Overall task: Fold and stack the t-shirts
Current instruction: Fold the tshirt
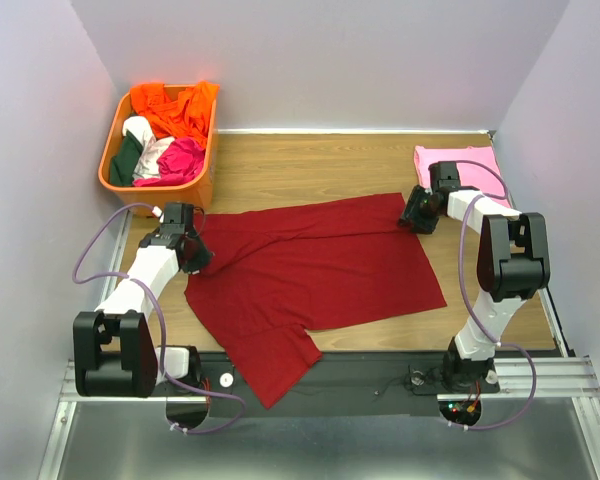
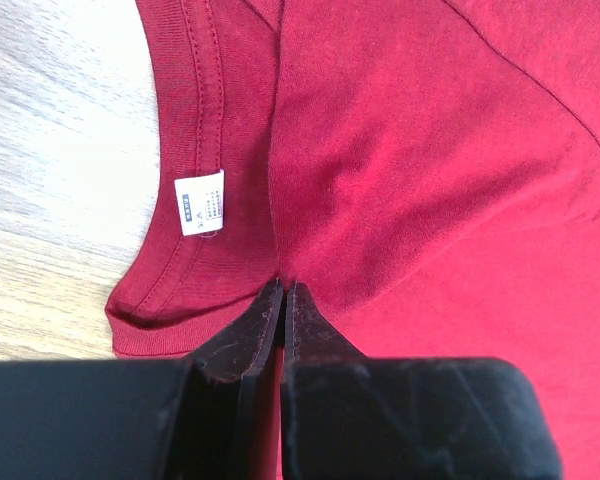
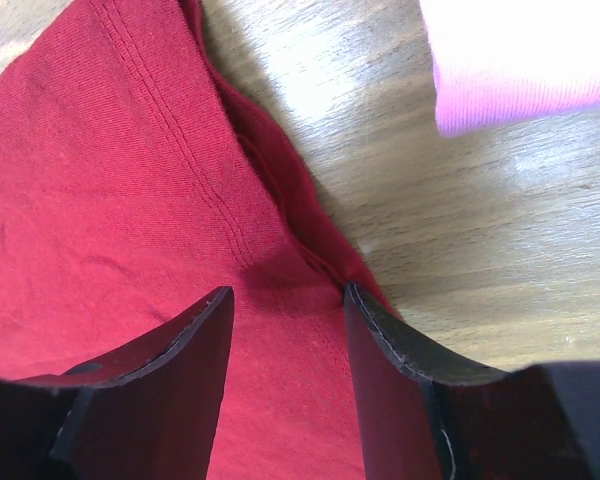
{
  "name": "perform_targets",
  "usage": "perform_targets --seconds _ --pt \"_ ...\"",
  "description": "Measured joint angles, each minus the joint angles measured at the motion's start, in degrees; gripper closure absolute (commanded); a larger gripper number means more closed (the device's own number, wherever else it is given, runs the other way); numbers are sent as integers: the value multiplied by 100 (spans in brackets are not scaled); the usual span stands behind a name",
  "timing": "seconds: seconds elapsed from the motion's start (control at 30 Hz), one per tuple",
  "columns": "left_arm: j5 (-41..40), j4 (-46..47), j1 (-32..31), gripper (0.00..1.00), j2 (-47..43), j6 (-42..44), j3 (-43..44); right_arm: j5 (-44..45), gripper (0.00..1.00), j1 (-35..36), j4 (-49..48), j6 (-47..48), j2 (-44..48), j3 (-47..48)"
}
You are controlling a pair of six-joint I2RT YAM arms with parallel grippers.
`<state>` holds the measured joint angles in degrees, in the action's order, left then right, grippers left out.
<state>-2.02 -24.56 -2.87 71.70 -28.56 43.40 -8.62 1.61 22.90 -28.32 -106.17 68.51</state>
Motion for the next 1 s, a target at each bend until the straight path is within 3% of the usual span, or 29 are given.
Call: perform_targets --seconds 0.37,1.0 --pt "0 -24 0 100 -57 11 50 275 47 0 -72 -28 46 -74" --pt "7 -37 0 100 -107 24 52 363 87 2 -33 -22 48 90"
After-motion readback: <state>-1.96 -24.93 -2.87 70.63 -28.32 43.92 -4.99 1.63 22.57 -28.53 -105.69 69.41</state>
